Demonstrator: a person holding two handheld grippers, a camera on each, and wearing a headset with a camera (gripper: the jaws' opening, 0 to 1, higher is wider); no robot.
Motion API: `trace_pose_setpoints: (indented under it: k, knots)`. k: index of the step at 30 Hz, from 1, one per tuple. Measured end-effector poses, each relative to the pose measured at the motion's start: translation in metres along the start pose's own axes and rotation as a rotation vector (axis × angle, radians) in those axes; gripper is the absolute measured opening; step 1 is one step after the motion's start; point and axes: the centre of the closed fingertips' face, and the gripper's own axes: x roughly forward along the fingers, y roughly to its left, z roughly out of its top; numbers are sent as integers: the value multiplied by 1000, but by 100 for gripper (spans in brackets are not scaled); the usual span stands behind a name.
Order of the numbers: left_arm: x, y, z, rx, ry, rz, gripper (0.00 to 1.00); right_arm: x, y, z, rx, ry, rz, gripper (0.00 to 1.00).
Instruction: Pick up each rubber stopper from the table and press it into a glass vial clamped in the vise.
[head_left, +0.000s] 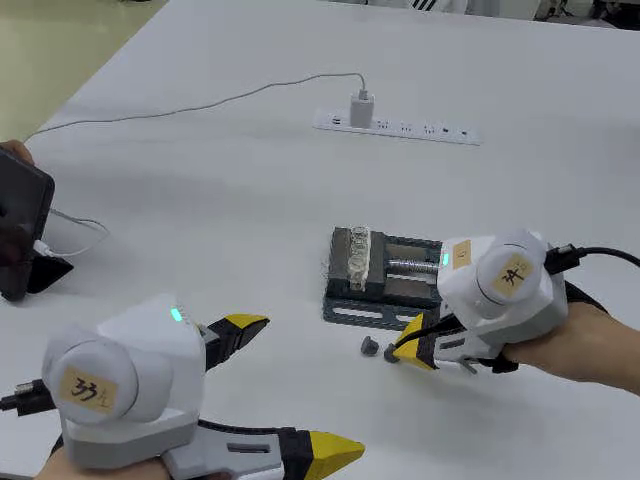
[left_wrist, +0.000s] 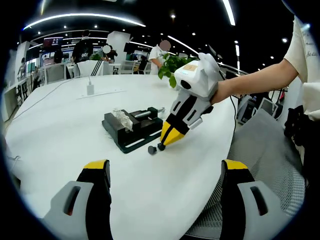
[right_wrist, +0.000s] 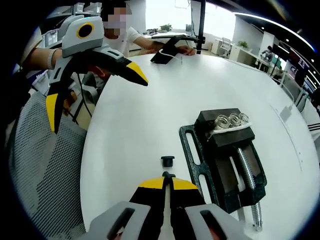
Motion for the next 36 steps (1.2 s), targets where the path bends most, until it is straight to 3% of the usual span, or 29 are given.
trace_pose_setpoints:
  k: [5, 12, 16, 20, 23, 28, 31, 36]
  knots:
    - [0, -1, 2, 6, -1, 0, 91, 0, -3, 1, 49, -4, -4, 0]
    - [0, 0, 5, 17, -9, 7, 90, -4, -3, 3, 183, -54, -3, 0]
    - [0, 1, 7, 27, -18, 13, 89, -11, -4, 11, 296, -124, 6, 0]
    - [1, -1, 16, 49, -39, 14, 88, -33, 1, 29, 443, -236, 26, 0]
    - [3, 2, 21, 66, -48, 17, 86, -45, -3, 35, 479, -285, 25, 0]
    - [6, 4, 37, 101, -89, 23, 80, -71, 7, 50, 615, -402, 70, 0]
    - [10, -1, 51, 128, -129, 9, 76, -89, 12, 58, 734, -484, 111, 0]
    - [18, -12, 65, 184, -157, -24, 67, -112, 13, 63, 900, -598, 169, 0]
